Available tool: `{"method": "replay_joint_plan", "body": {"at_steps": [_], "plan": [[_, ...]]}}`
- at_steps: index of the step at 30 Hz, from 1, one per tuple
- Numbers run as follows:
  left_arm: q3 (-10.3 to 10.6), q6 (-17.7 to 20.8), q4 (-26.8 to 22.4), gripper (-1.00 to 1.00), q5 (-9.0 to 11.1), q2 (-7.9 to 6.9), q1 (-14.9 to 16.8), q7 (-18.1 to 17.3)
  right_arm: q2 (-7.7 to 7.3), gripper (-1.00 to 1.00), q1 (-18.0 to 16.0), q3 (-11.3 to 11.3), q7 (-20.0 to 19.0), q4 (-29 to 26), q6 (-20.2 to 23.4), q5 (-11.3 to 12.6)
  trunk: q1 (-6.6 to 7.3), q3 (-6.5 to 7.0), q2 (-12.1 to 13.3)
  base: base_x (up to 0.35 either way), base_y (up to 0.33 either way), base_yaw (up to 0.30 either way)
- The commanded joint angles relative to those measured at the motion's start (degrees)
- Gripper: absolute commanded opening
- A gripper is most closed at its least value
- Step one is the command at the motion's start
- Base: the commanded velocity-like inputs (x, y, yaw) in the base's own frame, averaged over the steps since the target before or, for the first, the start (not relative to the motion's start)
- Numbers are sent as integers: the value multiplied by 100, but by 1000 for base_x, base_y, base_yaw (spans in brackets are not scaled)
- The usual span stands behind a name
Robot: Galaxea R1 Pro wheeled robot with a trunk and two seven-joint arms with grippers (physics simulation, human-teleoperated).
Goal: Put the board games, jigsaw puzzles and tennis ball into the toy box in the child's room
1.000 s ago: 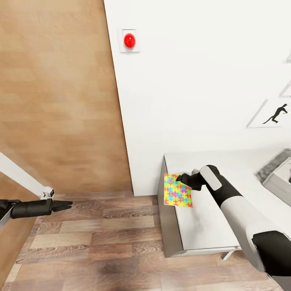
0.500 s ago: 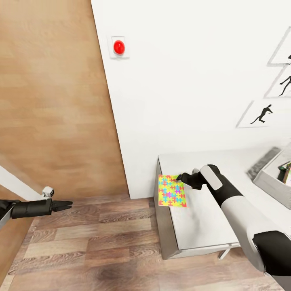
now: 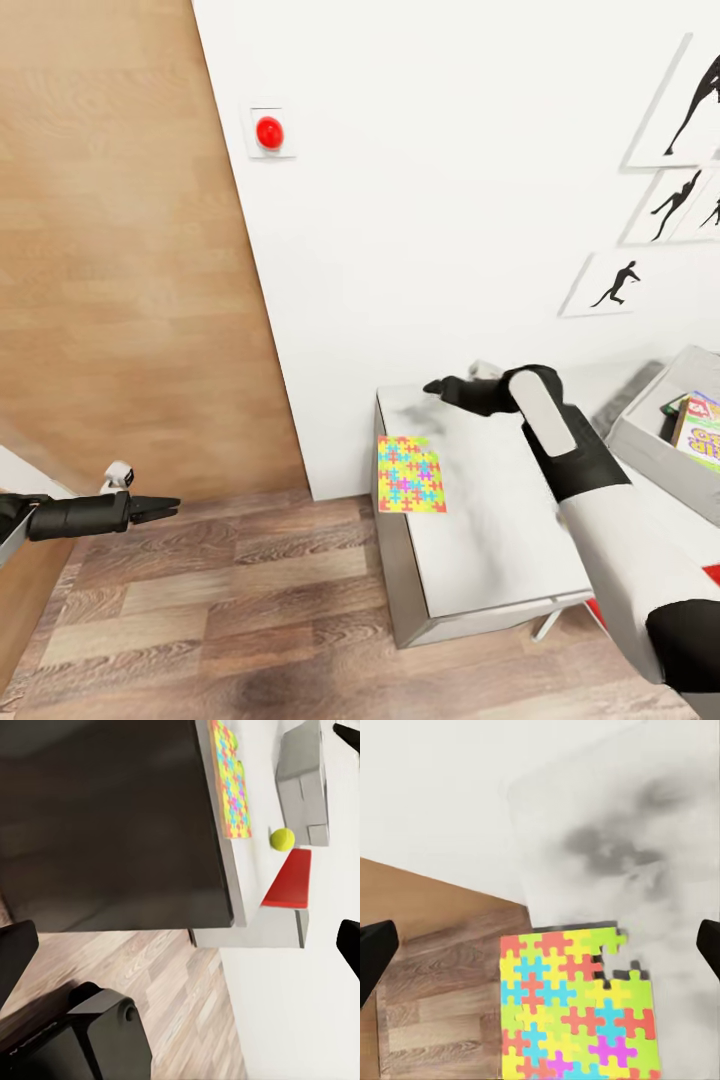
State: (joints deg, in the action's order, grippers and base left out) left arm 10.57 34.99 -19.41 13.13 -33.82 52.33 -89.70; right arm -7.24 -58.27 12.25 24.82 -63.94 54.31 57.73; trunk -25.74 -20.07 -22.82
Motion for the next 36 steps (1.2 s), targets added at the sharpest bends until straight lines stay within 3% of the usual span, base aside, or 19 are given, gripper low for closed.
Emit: {"method": "replay_joint_plan", "body": {"at_steps": [1,5,7,10,15,18,19,20,23,26,31,36], "plan": [[41,61,-1,100,31,-6,5,-21,-2,100,22,-1,59,-165,64,55,-4,-2,-10,0,0,-117],[44,61,-1,100,31,-3,5,-18,7,100,288,-98,53,-1079,290,135,-4,32,-10,0,0,-117],[45,61,-1,100,31,-1,5,-18,4,100,481,-129,52,-1565,386,283,-4,49,-10,0,0,-117],[46,61,-1,100,31,4,5,-14,-5,100,950,-253,50,-2216,472,702,-4,74,-10,0,0,-116],[48,61,-1,100,31,10,5,-13,-24,100,1907,-885,-66,-2606,569,1406,-4,118,-10,0,0,-96],[44,61,-1,100,31,17,5,-13,-21,100,2613,-1114,-667,-2659,564,1744,-4,144,-10,0,0,-79],[43,61,-1,100,31,19,5,-10,-21,100,2893,-1157,-1080,-2668,547,1803,-4,153,-10,0,0,-51],[43,59,-1,100,31,22,5,-8,-20,100,3029,-1174,-1313,-2672,538,1823,-4,162,-10,0,0,-41],[36,55,-1,100,31,31,5,-5,-23,100,3622,-1222,-2541,-2681,445,1860,-4,188,-10,0,0,-20],[34,53,-1,100,31,39,5,-4,-29,100,3979,-1239,-3450,-2684,249,1863,-4,216,-10,0,0,-7],[27,52,-1,100,31,42,5,-4,-18,100,4188,-1206,-4192,-2685,100,1870,-4,262,-10,0,0,-2],[20,52,-1,100,40,68,5,-4,-19,100,4228,-1205,-4422,-2685,61,1866,-4,309,-10,0,0,0]]}}
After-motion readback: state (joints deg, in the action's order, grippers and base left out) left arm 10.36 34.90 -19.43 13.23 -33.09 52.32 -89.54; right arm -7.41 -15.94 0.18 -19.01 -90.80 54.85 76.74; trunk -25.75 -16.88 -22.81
